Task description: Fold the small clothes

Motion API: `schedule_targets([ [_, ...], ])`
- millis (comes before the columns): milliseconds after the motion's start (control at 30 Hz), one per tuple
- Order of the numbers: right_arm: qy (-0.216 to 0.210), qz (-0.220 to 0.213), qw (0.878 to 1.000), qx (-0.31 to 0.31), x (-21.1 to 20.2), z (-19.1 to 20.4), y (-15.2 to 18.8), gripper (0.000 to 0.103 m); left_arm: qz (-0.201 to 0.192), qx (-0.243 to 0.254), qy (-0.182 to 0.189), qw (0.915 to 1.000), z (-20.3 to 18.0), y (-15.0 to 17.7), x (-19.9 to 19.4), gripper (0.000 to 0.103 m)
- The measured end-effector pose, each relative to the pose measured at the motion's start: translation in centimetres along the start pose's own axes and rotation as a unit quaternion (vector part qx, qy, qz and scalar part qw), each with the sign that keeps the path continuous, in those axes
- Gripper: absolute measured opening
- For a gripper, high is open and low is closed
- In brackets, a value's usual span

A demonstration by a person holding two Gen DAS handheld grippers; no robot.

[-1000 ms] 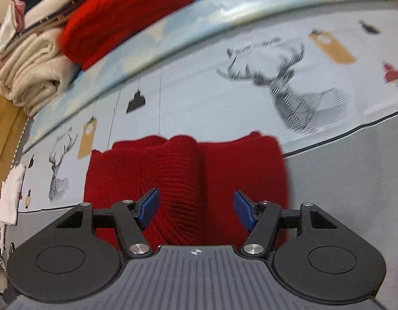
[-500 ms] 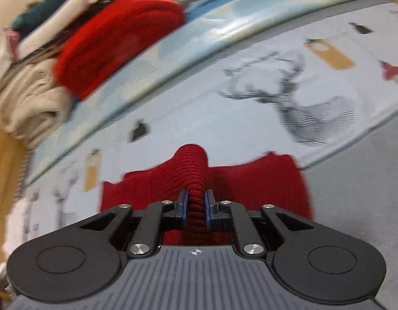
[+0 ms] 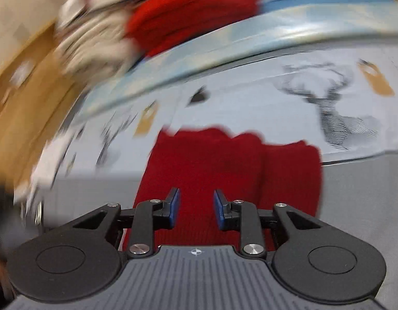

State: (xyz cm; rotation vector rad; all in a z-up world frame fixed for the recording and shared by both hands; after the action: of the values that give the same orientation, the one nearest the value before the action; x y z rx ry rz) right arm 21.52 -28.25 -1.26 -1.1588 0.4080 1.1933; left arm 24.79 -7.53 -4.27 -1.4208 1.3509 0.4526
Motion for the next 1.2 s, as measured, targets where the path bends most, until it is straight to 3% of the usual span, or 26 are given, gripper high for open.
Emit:
schedule_targets([
  [100, 0.034, 0.091, 0.995, -0.035, 1.8, -1.4, 3.9, 0.030, 0.001, 0.000, -0.014, 0.9999, 0.1, -0.6, 1.0, 0.045],
  [200, 0.083, 0.157, 0.983, -0.046, 3.8, -3.7, 7.1, 0.032, 0.075, 0.025, -0.071, 0.9944, 0.4, 1.5, 5.4, 0.050],
  [233, 0.080, 0.161, 0.983, -0.044, 4.0, -3.8, 7.4, 0.032, 0.090, 0.036, -0.086, 0.9916, 0.2, 2.1, 6.4, 0.053],
  [300, 0.080, 0.154, 0.984, -0.048, 3.8, -3.5, 7.6, 0.032, 0.082, 0.062, -0.108, 0.9889, -0.8, 2.0, 6.4, 0.054],
  [367, 0.087, 0.147, 0.984, -0.042, 3.5, -3.5, 7.5, 0.033, 0.074, 0.048, -0.112, 0.9898, -1.0, 1.8, 5.8, 0.054],
  [433, 0.092, 0.133, 0.987, -0.022, 2.5, -3.3, 7.3, 0.039, 0.061, 0.053, -0.129, 0.9883, -1.2, 1.9, 4.7, 0.055],
  [500, 0.109, 0.103, 0.989, -0.017, 1.2, -2.9, 7.1, 0.046, 0.034, 0.084, -0.171, 0.9811, -1.9, 1.9, 2.6, 0.061],
  [567, 0.142, 0.060, 0.987, -0.039, -0.6, -1.8, 6.8, 0.053, -0.009, 0.089, -0.176, 0.9803, -2.6, 2.0, -0.2, 0.090],
  [600, 0.163, 0.027, 0.985, -0.058, -1.8, -1.1, 6.7, 0.055, -0.038, 0.084, -0.164, 0.9823, -3.1, 2.3, -1.6, 0.094],
  [700, 0.173, -0.070, 0.980, -0.074, -5.3, 0.8, 7.0, 0.070, -0.117, 0.070, -0.155, 0.9784, -4.9, 4.0, -5.3, 0.101],
  [767, 0.168, -0.120, 0.977, -0.055, -7.2, 1.4, 8.3, 0.091, -0.161, 0.055, -0.162, 0.9719, -6.2, 5.6, -6.9, 0.102],
  [833, 0.166, -0.170, 0.971, -0.023, -8.9, 1.7, 10.1, 0.094, -0.188, 0.034, -0.156, 0.9691, -7.5, 7.1, -7.5, 0.102],
  [933, 0.158, -0.200, 0.967, 0.015, -9.5, 2.1, 12.4, 0.099, -0.209, 0.000, -0.152, 0.9661, -8.7, 10.0, -6.7, 0.102],
  [1033, 0.181, -0.189, 0.965, 0.012, -8.4, 3.1, 13.6, 0.099, -0.152, -0.012, -0.184, 0.9711, -8.6, 11.5, -4.1, 0.102],
  [1100, 0.190, -0.176, 0.966, -0.007, -7.1, 3.7, 13.9, 0.099, -0.154, -0.025, -0.183, 0.9706, -8.5, 11.2, -3.7, 0.102],
  [1200, 0.198, -0.156, 0.968, -0.025, -6.3, 4.2, 13.8, 0.099, -0.134, -0.048, -0.210, 0.9672, -7.0, 11.0, -2.9, 0.102],
])
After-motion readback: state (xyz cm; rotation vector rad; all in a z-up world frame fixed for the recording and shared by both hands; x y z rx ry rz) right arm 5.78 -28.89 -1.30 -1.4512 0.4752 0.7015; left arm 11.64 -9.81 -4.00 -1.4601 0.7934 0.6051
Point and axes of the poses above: each gripper's, at about its wrist camera, not at the fingertips, and x roughly the way its jaws point, z to its left, y to its underside, the point moved 8 cm from there along x, roughly the way its jaws point, and after that the axes turned 5 degrees about z, right-handed, at the moved point
